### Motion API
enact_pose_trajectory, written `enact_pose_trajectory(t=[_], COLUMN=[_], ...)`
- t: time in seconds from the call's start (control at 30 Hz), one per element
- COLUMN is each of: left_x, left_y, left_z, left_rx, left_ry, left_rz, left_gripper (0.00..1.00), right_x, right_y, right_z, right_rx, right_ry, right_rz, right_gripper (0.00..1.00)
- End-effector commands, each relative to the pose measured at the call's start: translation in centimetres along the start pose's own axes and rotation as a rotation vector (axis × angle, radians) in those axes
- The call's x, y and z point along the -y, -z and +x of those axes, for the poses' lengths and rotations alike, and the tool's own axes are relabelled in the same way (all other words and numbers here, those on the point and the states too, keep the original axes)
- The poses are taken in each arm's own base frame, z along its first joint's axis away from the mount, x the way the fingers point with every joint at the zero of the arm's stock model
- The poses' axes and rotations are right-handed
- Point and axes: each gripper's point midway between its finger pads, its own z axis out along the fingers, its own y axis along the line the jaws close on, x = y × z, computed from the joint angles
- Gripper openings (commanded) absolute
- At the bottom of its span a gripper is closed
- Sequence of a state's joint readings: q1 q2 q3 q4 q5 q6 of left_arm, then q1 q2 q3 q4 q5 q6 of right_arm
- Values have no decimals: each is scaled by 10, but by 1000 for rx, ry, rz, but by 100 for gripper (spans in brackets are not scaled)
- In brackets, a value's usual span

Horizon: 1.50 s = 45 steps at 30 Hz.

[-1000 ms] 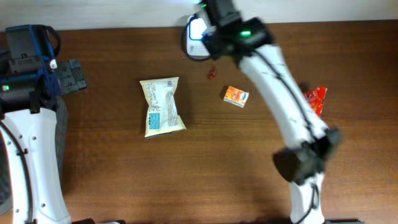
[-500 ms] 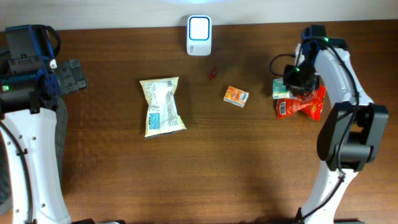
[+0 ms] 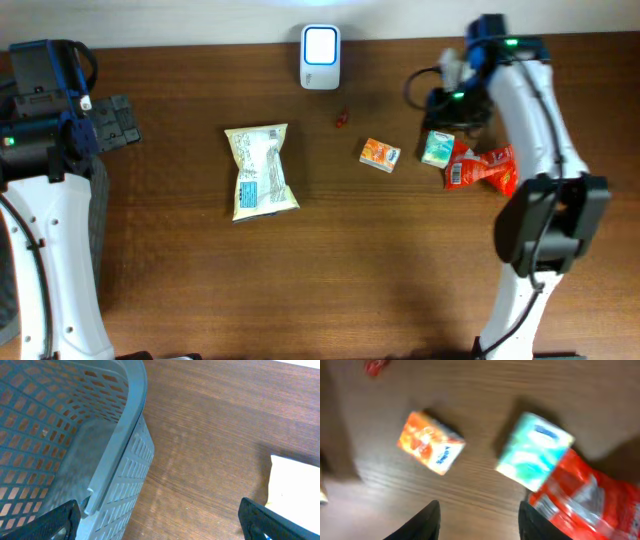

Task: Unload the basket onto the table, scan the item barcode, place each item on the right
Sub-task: 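Carry the tissue pack right and release it beside the red bag, then reach the right gripper to the small orange box and grasp it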

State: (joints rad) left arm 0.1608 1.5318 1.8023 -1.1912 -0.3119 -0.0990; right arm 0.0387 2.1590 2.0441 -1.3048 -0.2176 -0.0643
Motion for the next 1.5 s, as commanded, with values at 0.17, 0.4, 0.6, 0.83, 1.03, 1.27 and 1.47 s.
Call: enact_pose_trajectory(t=[0.17, 0.4, 0.6, 0.83, 1.03, 1.27, 1.47], left_x=[-1, -1, -1, -1, -1, -1, -1], left_y=[-1, -1, -1, -1, -1, -1, -1], left_z=[0, 0, 0, 0, 0, 0, 0], left_rx=[-2, -2, -2, -2, -2, -2, -2], left_ry=[13, 13, 13, 13, 13, 13, 13], left_rz=[-7, -7, -8, -8, -8, -8, -7], left_gripper=[99, 99, 99, 99, 99, 99, 99], right_x=[-78, -69, -63, -66, -179, -222, -157], right_y=[-79, -113, -127, -120, -47, -103, -141], right_z=[8, 29, 29, 29, 43, 66, 80], right_rx=[6, -49, -26, -15, -21, -121, -117], right_ry=[470, 556, 563, 529, 391, -76, -230], right_rz=[313, 313, 337, 347, -236, -598, -484], right_gripper=[99, 59, 38, 4, 4, 4, 4])
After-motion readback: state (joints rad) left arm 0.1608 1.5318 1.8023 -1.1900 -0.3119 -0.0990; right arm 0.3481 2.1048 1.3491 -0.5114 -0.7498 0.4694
